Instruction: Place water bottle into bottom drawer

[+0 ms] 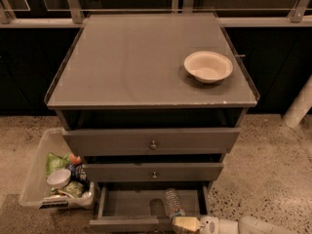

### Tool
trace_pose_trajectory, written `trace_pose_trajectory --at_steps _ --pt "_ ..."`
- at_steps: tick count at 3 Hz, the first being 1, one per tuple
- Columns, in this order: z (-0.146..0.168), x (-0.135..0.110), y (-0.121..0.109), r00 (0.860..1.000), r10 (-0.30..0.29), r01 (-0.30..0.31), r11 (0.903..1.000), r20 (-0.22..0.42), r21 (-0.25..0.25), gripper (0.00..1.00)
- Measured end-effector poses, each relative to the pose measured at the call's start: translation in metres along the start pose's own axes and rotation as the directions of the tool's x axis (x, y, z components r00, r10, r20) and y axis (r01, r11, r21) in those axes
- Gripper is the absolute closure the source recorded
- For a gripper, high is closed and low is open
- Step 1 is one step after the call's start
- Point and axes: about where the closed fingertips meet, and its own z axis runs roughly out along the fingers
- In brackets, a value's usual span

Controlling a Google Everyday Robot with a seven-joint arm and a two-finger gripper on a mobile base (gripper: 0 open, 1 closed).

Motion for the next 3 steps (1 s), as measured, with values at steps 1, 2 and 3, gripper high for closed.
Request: trace_pose_trajectory --at_steps 1,2,3 --pt "0.003 -0.012 -0.023 0.997 0.071 -0.07 0.9967 0.035 -0.042 1.0" --pt "0.007 -0.038 -0.042 0.992 0.097 -0.093 0.994 0.075 -0.057 1.0" --pt "0.005 -0.068 -0.049 0.988 0.078 -0.074 0.9967 0.134 -0.031 1.0"
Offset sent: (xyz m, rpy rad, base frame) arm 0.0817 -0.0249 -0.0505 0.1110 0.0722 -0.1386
